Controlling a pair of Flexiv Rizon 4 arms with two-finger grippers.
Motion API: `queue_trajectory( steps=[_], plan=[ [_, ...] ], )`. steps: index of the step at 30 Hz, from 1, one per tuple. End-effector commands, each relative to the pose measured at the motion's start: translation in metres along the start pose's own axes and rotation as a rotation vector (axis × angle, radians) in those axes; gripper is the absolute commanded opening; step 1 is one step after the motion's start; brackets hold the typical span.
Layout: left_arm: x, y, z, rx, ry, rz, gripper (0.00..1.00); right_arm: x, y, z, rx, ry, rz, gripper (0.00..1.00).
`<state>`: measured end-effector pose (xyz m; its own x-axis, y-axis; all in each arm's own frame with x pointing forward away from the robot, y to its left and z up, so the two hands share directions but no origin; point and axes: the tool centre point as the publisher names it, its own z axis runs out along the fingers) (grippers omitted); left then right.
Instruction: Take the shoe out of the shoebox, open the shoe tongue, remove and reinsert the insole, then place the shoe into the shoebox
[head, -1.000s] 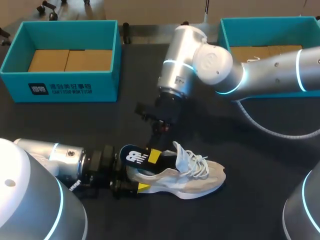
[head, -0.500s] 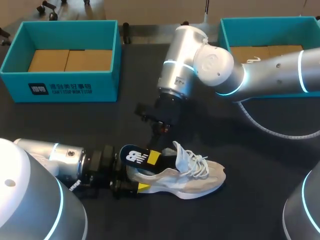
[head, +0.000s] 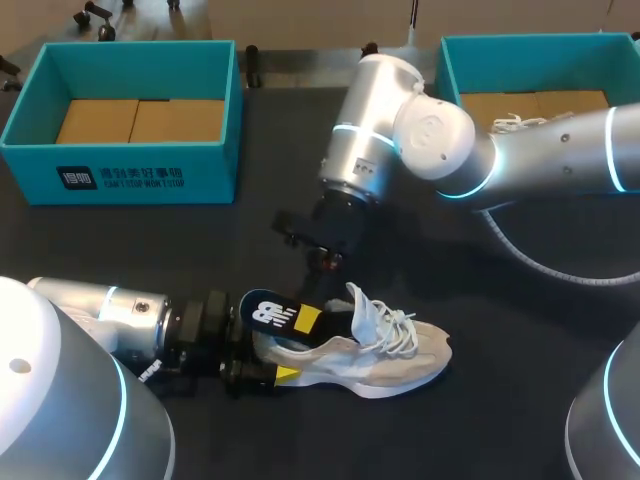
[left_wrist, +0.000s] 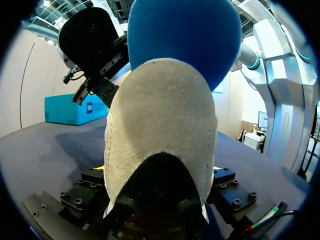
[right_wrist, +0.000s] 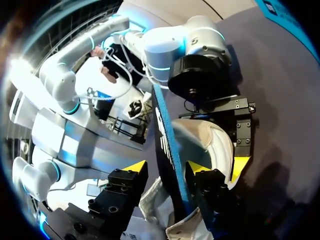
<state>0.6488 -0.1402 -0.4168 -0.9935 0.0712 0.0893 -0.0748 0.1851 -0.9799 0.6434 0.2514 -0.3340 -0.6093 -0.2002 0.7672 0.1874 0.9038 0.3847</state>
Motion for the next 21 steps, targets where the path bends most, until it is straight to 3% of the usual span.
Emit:
queue_trajectory(
  steps=[1, 6, 8, 10, 21],
  plan=[
    [0.001, 0.0, 0.001, -0.002, -0.003, 0.001, 0.0, 0.003, -0.004, 0.001, -0.005, -0.011, 0.004, 0.49],
    [0.001, 0.0, 0.001, -0.002, -0.003, 0.001, 0.0, 0.003, -0.005, 0.001, -0.017, -0.007, 0.003, 0.43],
    [0.001, 0.0, 0.001, -0.002, -0.003, 0.001, 0.0, 0.003, -0.005, 0.001, -0.022, -0.006, 0.002, 0.27],
    [0.001, 0.0, 0.001, -0.002, -0.003, 0.001, 0.0, 0.004, -0.004, 0.0, -0.027, -0.005, 0.003, 0.0],
    [0.001, 0.0, 0.001, -0.002, -0.003, 0.001, 0.0, 0.007, 0.009, -0.007, -0.053, -0.005, -0.047, 0.0]
  ],
)
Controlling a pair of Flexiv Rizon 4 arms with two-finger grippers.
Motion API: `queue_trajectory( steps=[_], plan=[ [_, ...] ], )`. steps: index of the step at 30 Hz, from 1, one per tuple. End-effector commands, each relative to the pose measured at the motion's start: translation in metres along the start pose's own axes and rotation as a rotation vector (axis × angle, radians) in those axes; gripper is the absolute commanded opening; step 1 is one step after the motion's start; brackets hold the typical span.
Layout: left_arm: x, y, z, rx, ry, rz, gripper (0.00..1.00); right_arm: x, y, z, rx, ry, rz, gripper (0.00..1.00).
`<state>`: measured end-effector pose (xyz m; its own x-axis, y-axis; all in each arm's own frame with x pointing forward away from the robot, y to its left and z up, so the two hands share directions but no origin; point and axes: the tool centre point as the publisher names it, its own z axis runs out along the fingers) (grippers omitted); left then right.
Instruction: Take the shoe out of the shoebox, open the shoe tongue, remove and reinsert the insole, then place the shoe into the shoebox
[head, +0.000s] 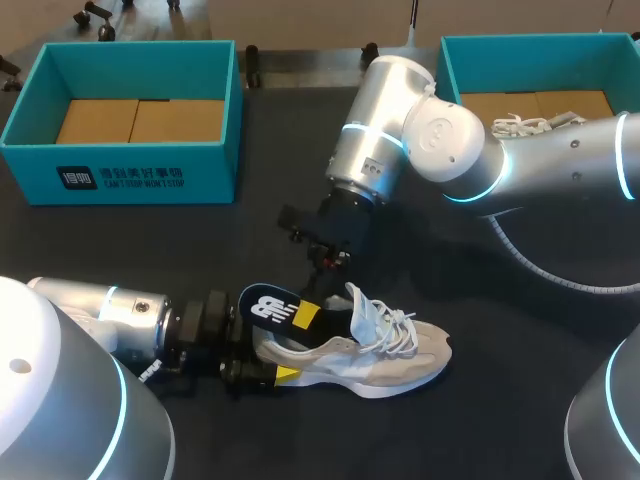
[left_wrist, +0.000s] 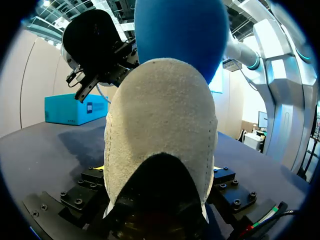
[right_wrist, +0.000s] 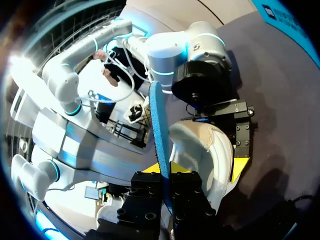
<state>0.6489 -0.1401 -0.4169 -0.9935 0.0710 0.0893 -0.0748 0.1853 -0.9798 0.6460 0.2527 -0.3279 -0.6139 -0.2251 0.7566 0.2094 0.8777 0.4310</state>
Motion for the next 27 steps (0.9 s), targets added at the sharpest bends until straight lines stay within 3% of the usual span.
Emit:
queue_trajectory(
  steps=[1, 7, 8, 27],
  plan=[
    [0.001, 0.0, 0.001, -0.002, -0.002, 0.001, 0.0, 0.005, 0.008, -0.003, -0.003, -0.008, -0.024, 0.0],
    [0.001, 0.0, 0.001, -0.002, -0.002, 0.001, 0.0, 0.011, 0.039, -0.019, -0.048, -0.016, -0.09, 0.0],
    [0.001, 0.0, 0.001, -0.002, -0.002, 0.001, 0.0, 0.016, 0.053, -0.026, -0.04, -0.032, -0.105, 0.0],
    [0.001, 0.0, 0.001, -0.002, -0.002, 0.001, 0.0, 0.016, 0.053, -0.026, -0.04, -0.032, -0.105, 0.0]
  ],
)
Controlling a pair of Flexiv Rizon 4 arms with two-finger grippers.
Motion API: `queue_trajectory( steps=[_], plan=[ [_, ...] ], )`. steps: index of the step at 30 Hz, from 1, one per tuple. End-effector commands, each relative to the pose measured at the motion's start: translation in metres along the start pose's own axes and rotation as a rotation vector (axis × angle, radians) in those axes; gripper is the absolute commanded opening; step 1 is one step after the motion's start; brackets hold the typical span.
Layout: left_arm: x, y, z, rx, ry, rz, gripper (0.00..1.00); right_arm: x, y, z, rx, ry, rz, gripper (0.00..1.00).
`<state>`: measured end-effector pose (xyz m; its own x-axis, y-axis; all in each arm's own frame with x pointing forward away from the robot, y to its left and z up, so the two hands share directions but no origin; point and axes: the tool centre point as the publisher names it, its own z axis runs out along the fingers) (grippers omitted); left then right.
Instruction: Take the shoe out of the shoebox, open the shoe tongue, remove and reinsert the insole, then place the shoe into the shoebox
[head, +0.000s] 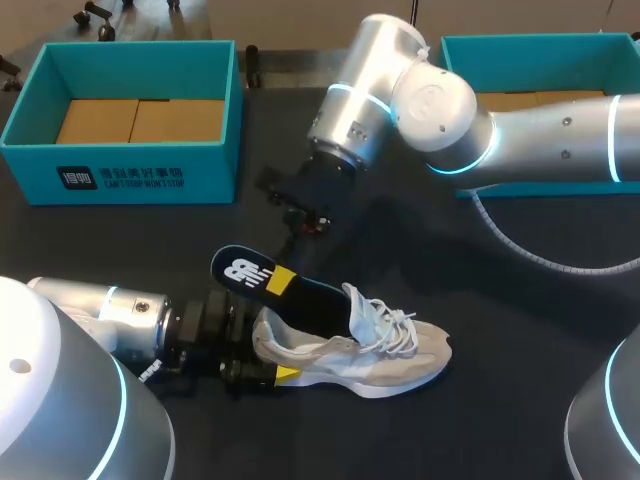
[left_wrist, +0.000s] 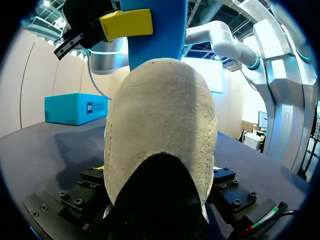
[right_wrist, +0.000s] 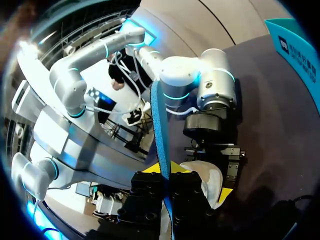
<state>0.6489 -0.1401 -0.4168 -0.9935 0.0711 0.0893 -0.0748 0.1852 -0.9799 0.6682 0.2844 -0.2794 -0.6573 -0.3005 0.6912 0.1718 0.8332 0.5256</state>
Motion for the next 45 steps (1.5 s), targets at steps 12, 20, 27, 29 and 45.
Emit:
queue_trajectory(
  steps=[12, 20, 27, 29, 45],
  plan=[
    [0.001, 0.0, 0.001, -0.002, -0.002, 0.001, 0.0, -0.024, 0.038, -0.034, -0.07, 0.092, -0.072, 0.0],
    [0.001, 0.0, 0.001, -0.002, -0.002, 0.001, 0.0, 0.01, 0.067, -0.085, -0.207, 0.106, -0.117, 0.0],
    [0.001, 0.0, 0.001, -0.002, -0.002, 0.001, 0.0, 0.023, 0.073, -0.1, -0.297, 0.106, -0.172, 0.0],
    [0.001, 0.0, 0.001, -0.002, -0.002, 0.001, 0.0, 0.023, 0.073, -0.1, -0.297, 0.106, -0.172, 0.0],
    [0.001, 0.0, 0.001, -0.002, -0.002, 0.001, 0.0, 0.038, 0.082, -0.124, -0.325, 0.066, -0.23, 0.0]
  ],
)
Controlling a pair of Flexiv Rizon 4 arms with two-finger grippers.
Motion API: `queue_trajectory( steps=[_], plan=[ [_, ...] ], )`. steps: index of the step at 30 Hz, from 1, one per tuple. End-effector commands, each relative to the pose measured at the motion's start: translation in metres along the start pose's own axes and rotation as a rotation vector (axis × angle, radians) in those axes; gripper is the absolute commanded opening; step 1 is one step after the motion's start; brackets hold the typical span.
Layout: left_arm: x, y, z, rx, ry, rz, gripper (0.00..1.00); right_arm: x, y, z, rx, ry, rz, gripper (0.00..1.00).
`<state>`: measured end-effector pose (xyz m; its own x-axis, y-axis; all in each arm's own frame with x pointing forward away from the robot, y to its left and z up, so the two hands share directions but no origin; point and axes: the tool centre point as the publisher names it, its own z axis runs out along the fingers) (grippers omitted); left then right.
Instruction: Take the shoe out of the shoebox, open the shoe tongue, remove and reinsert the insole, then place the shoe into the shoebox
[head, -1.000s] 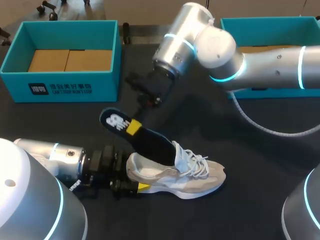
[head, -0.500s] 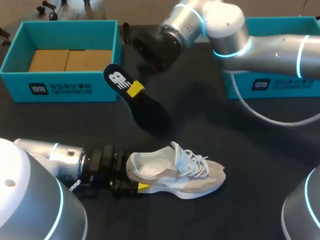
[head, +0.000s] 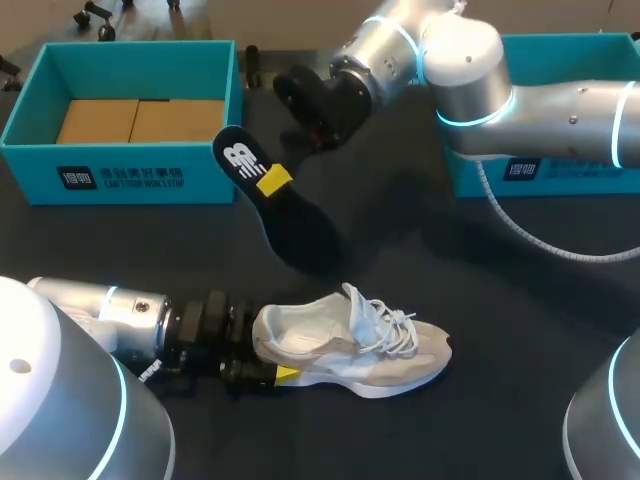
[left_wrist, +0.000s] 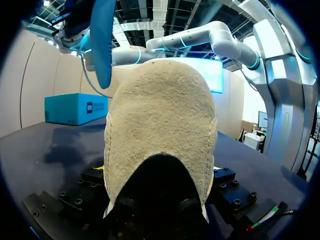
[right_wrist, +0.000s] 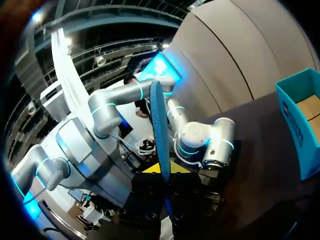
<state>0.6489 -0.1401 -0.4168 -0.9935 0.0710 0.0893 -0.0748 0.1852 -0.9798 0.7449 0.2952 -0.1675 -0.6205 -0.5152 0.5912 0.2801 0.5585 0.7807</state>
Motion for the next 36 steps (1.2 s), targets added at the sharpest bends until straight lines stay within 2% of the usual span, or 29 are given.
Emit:
queue_trajectory(
  steps=[1, 5, 9, 25, 27, 32, 36],
  plan=[
    [0.001, 0.0, 0.001, -0.002, -0.002, 0.001, 0.0, 0.024, 0.012, -0.018, 0.011, -0.062, -0.033, 0.0],
    [0.001, 0.0, 0.001, -0.002, -0.002, 0.001, 0.0, 0.057, 0.012, -0.03, -0.014, -0.118, -0.023, 0.0],
    [0.001, 0.0, 0.001, -0.002, -0.002, 0.001, 0.0, 0.102, 0.004, -0.033, -0.121, -0.179, -0.126, 0.0],
    [0.001, 0.0, 0.001, -0.002, -0.002, 0.001, 0.0, 0.102, 0.004, -0.033, -0.121, -0.179, -0.126, 0.0],
    [0.001, 0.0, 0.001, -0.002, -0.002, 0.001, 0.0, 0.101, 0.01, -0.035, -0.117, -0.168, -0.136, 0.0],
    [0.001, 0.0, 0.001, -0.002, -0.002, 0.001, 0.0, 0.138, 0.016, -0.033, -0.175, -0.2, -0.207, 0.0],
    [0.001, 0.0, 0.001, -0.002, -0.002, 0.001, 0.0, 0.17, 0.016, -0.023, -0.257, -0.224, -0.183, 0.0]
  ],
)
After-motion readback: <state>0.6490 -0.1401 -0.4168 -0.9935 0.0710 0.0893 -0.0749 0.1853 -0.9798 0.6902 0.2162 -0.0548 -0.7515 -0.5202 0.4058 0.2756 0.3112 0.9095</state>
